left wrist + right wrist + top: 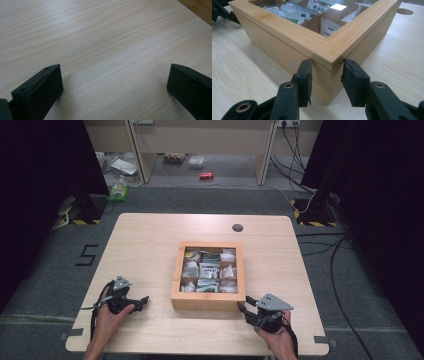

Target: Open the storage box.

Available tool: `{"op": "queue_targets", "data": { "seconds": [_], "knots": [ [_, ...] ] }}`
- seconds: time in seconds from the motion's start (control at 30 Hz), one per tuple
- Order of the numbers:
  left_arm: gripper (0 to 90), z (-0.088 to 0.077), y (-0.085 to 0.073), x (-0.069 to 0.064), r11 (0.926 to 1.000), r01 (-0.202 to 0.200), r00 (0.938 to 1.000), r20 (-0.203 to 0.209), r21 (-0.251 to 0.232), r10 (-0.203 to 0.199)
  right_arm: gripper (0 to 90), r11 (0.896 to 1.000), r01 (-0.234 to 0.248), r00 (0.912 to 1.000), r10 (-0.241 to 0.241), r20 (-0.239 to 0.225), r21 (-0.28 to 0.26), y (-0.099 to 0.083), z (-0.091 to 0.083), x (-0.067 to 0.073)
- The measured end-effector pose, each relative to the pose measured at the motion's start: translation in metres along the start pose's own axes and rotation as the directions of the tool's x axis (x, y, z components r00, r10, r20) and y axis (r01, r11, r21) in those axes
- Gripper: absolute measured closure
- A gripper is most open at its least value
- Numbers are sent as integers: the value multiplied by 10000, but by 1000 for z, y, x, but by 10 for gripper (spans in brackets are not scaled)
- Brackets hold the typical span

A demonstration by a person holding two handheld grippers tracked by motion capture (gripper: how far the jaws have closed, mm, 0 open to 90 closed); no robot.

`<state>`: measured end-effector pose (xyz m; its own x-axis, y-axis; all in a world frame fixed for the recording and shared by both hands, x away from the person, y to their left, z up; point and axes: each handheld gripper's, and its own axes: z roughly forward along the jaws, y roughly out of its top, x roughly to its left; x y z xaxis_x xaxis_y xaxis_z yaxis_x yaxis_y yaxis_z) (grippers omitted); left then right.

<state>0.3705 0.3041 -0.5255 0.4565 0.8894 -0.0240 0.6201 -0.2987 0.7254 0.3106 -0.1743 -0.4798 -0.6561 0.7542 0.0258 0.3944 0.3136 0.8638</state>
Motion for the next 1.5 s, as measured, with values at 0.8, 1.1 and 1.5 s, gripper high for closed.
{"op": "queue_targets", "data": {
  "seconds": [0.8,1.1,1.5],
  "knots": [
    [0,0,0,0,10000,-8,10000,3,3,8,589,9966,-365,9986,335,-407,-744,18,10,-5],
    [0,0,0,0,10000,-18,10000,18,0,18,596,9894,-333,9980,254,-577,-1414,33,12,-14],
    [0,0,0,0,10000,-16,10000,15,0,16,603,9830,-338,9981,240,-564,-1802,53,18,-25]
  ]
}}
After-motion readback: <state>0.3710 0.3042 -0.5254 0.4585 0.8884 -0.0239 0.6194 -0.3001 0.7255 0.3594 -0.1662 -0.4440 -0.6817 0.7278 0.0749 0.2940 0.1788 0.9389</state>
